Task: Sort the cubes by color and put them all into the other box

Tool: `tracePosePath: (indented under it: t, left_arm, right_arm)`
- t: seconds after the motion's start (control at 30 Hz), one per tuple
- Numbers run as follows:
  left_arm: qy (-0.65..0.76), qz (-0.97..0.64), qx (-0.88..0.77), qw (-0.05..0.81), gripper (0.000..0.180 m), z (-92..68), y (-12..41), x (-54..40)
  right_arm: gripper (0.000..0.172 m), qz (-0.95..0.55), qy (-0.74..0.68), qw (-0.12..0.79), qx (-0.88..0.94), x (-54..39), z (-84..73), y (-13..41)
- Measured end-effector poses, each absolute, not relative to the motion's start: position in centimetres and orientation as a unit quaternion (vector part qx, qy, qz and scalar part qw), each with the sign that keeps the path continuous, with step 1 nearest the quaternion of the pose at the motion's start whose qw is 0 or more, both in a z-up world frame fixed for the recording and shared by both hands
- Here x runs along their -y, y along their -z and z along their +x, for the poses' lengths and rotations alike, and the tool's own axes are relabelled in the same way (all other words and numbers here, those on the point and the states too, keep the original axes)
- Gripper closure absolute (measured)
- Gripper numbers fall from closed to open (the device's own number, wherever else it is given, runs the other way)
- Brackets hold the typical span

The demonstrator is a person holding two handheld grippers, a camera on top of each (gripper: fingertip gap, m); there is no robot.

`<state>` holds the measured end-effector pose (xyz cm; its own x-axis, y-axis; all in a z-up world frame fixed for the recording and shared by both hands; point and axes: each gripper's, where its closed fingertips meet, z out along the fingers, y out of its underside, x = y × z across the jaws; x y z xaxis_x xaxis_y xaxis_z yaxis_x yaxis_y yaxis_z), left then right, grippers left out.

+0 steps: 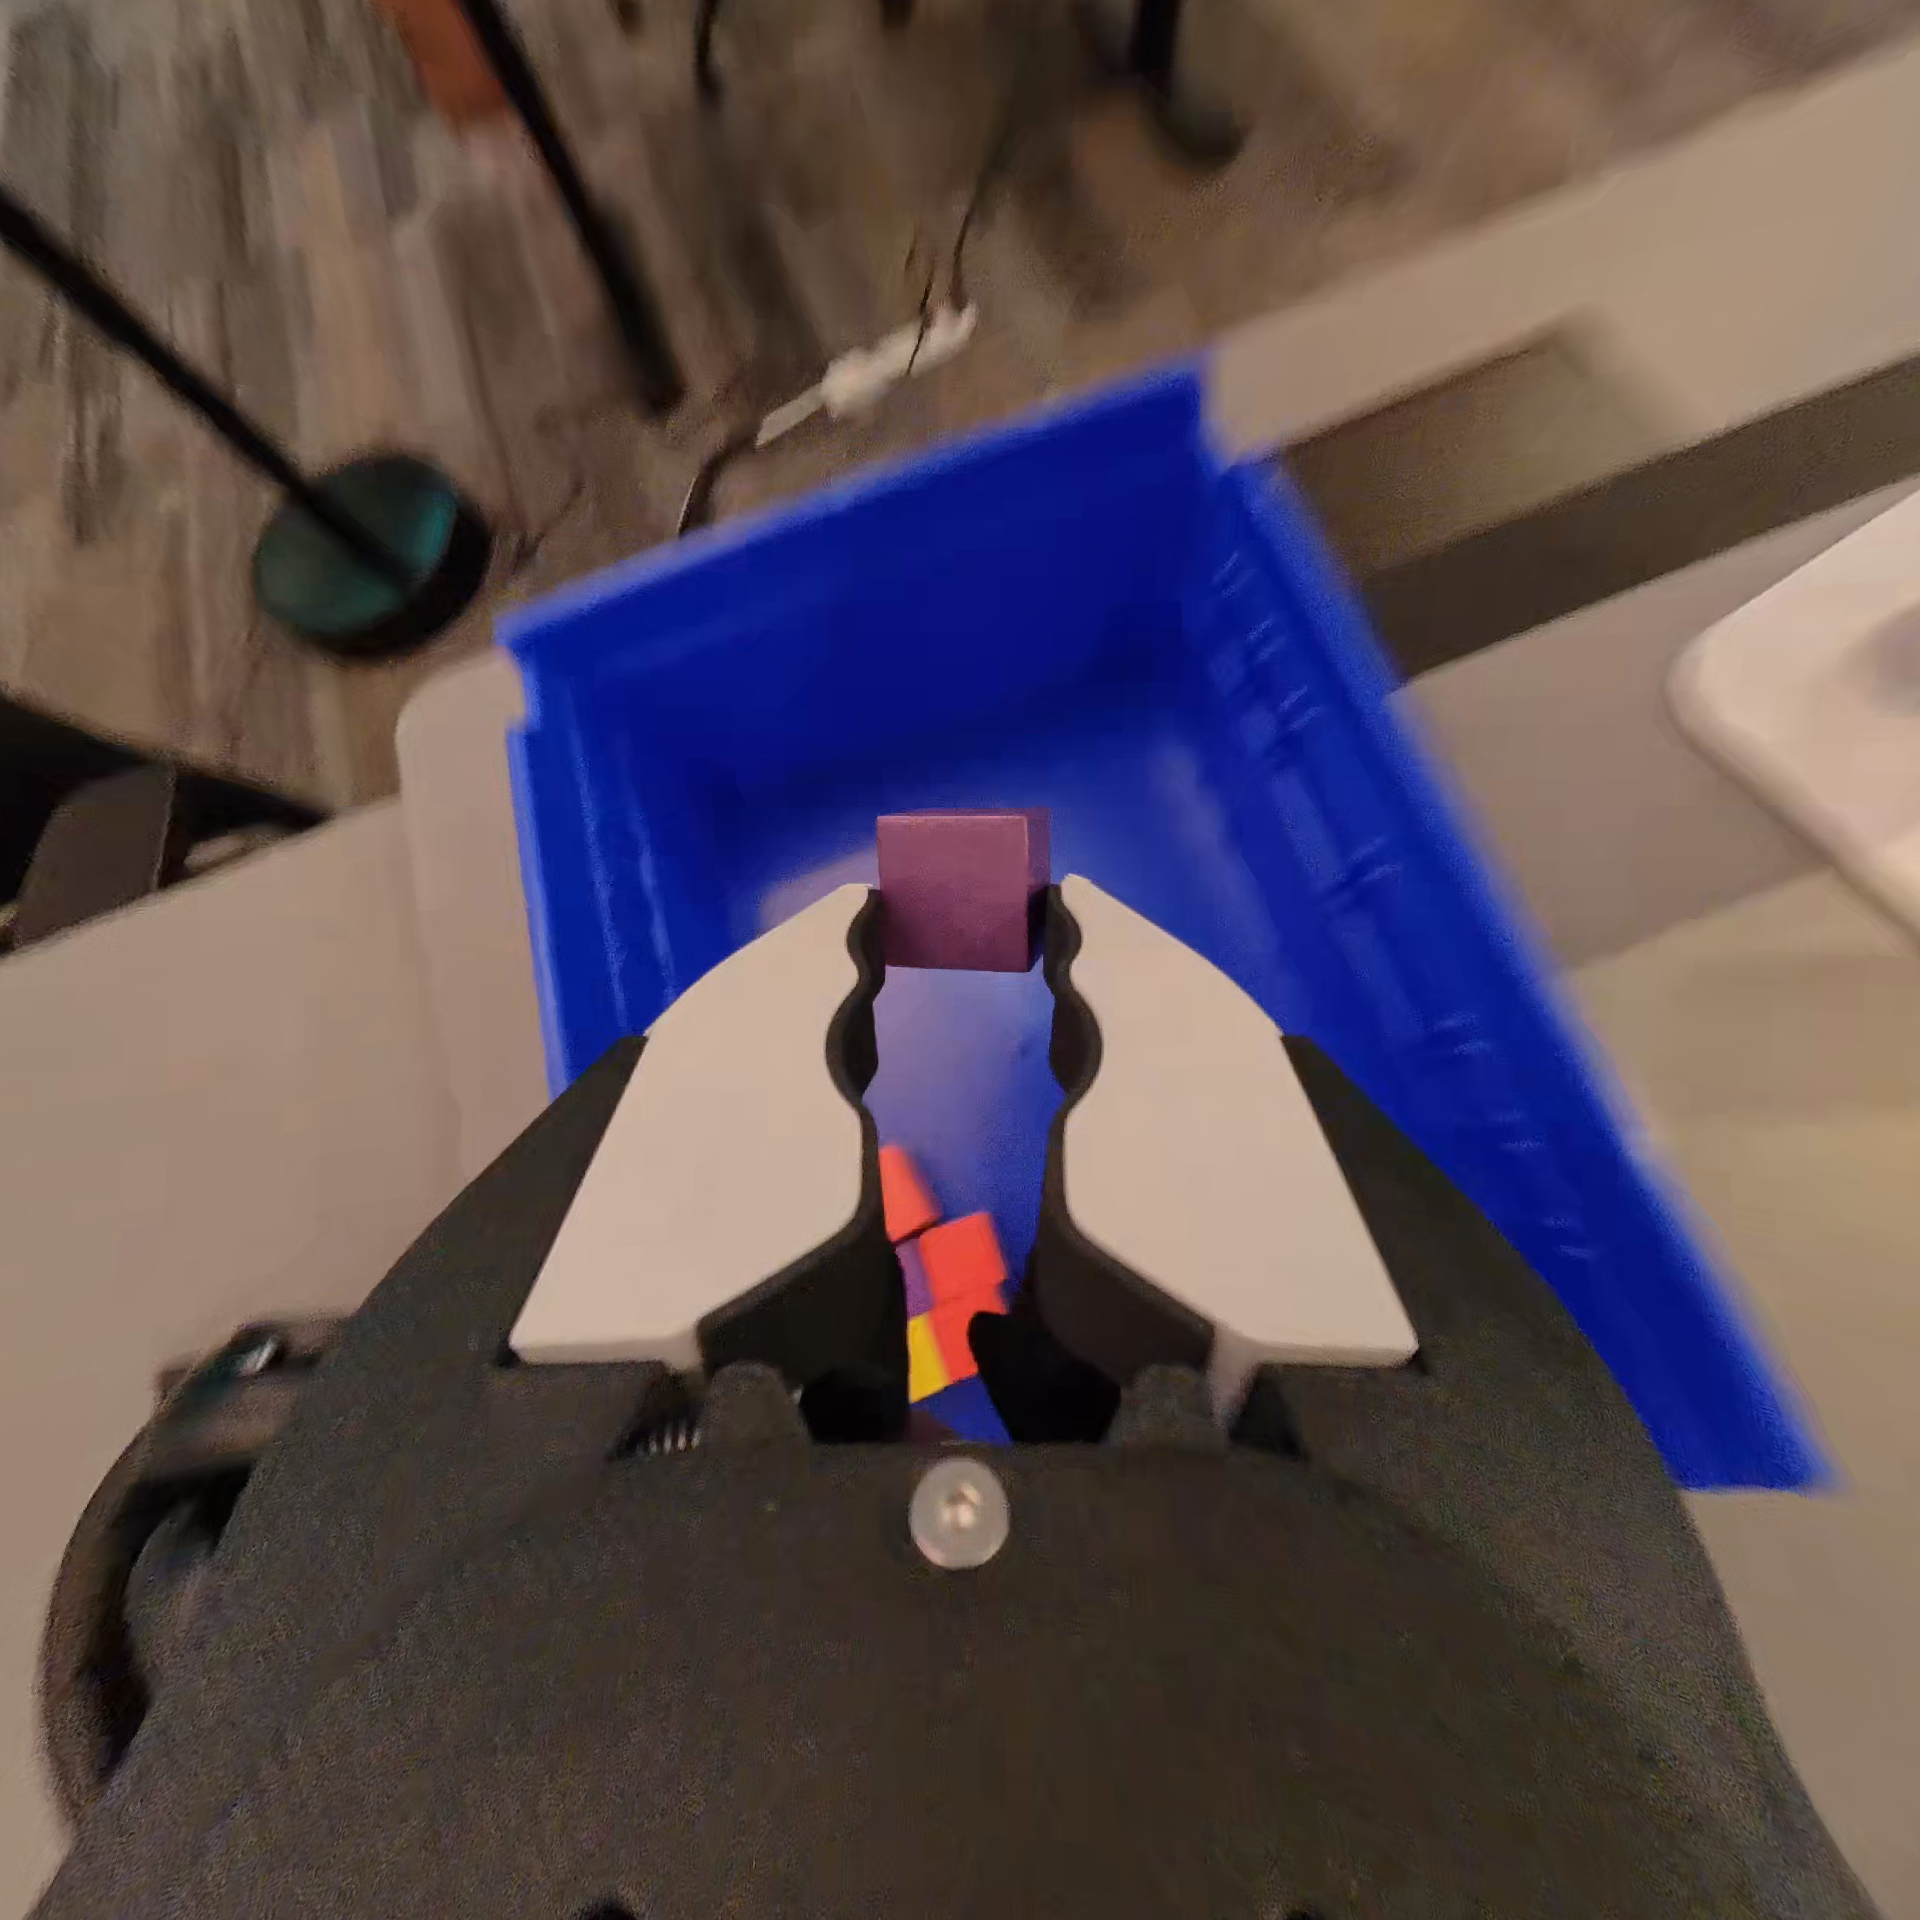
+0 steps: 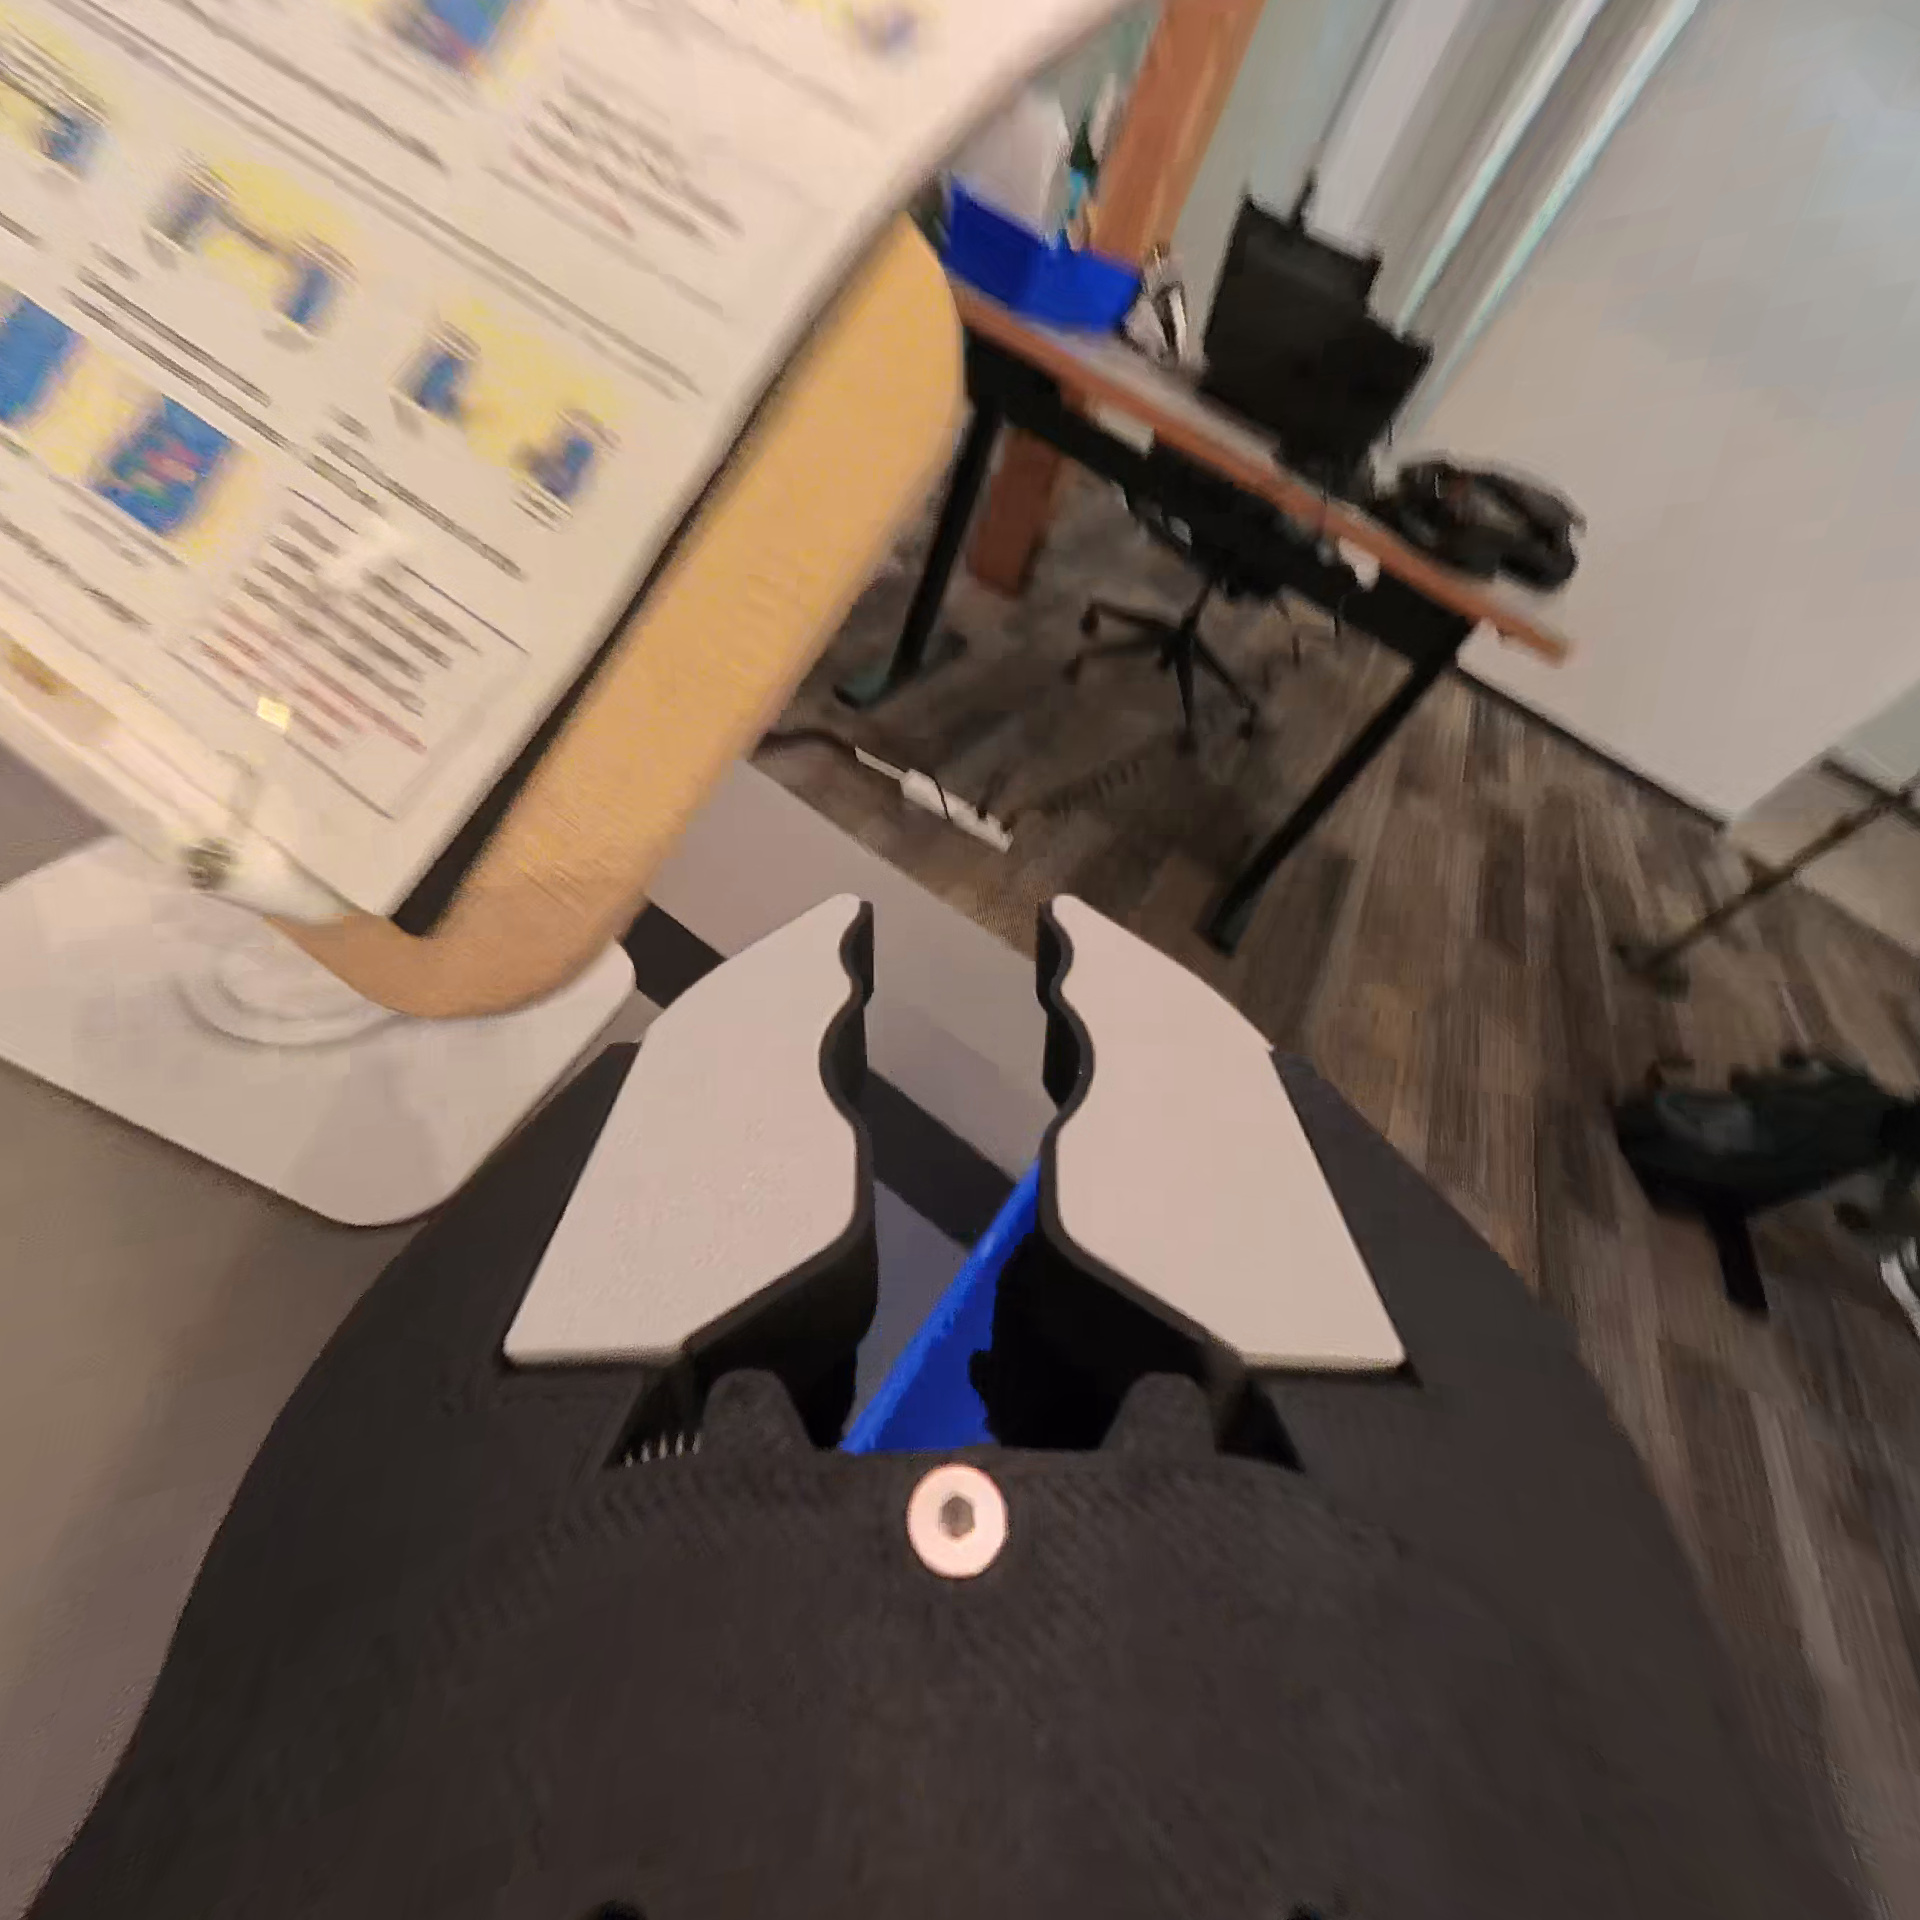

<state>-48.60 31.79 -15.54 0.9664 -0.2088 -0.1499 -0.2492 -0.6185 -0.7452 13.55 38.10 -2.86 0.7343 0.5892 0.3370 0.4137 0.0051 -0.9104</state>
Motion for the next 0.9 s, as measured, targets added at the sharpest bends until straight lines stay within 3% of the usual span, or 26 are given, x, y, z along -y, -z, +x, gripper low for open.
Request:
tracePosePath:
  t: [0.17,0.3,0.67,0.9]
  left_arm:
    - [0.117,-0.788,-0.198,0.571,0.151,-39.4,4.0,-29.5]
    - [0.212,-0.706,-0.274,0.618,0.151,-30.4,-1.2,-27.0]
    - [0.518,-0.603,-0.360,0.487,0.152,-9.2,0.7,-22.4]
    - [0.568,-0.589,-0.368,0.441,0.152,-6.2,2.0,-21.1]
  right_arm:
    - [0.136,-0.598,-0.104,0.676,0.419,-32.7,9.3,-2.0]
    - [0.129,-0.522,-0.140,0.695,0.474,-28.0,4.6,-3.4]
    - [0.124,-0.355,-0.057,0.717,0.597,-21.2,-5.4,1.0]
    - [0.125,-0.338,-0.024,0.730,0.594,-21.1,-6.6,1.9]
